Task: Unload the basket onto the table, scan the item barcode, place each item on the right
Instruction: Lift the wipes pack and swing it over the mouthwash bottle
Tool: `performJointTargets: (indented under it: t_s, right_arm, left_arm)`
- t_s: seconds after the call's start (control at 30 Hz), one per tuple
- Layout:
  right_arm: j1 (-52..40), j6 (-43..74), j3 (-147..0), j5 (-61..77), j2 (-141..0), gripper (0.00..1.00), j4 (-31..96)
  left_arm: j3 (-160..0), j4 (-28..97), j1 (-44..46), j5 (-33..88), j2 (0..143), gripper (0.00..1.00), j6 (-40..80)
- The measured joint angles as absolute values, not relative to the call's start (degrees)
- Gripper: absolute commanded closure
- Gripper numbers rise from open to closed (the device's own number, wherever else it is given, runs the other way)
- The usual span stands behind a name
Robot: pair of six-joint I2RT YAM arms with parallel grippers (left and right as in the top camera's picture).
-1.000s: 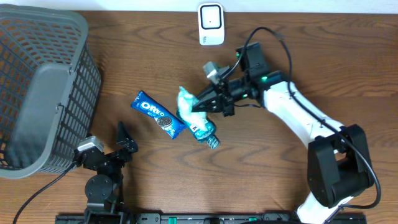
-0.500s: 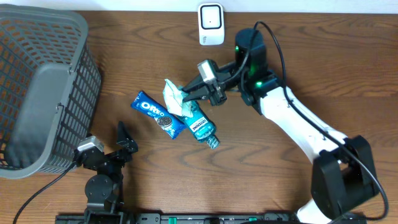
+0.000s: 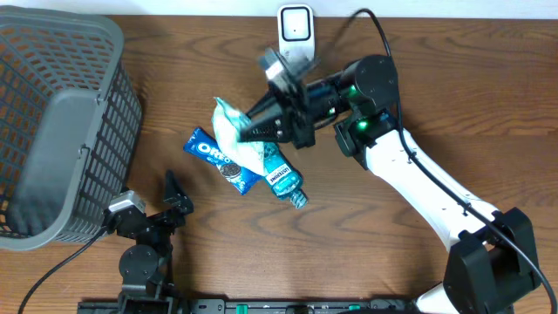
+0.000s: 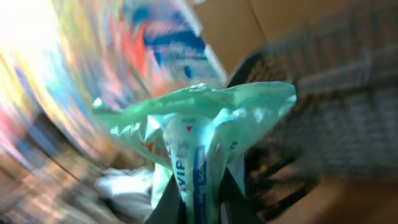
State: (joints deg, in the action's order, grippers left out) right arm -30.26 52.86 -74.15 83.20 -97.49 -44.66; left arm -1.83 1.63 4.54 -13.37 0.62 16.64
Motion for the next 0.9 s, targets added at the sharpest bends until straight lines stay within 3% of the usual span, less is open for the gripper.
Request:
performJointTargets:
  t_s: [0.17,0.27,0.47,0.57,0.9]
  right_arm:
    - [-30.2,73.6,-74.2,80.8,-97.4,0.99,-17.9]
    - [-30.1,78.0,-74.2,79.5,-97.4,0.99,-2.8]
    - [-29.9,85.1,-74.1,70.0,-97.4,0.98,44.8]
    - [-29.5,88.0,-73.8,66.5,-97.4,0.98,52.9]
    - [-28.5,90.8,-73.8,64.2,-97.4,0.98,53.2]
  left_arm:
    - [-1.8,1.6,4.5,-13.4,0.6,0.02,16.6]
    - [-1.8,1.6,4.5,-13.4,0.6,0.02,16.6]
    - [-1.8,1.6,4.5,-13.4,0.6,0.02,16.5]
    - [-1.8,1.6,4.5,-13.4,0.6,0.02,16.5]
    - [-1.8,1.6,4.5,-13.4,0.6,0.02,16.5]
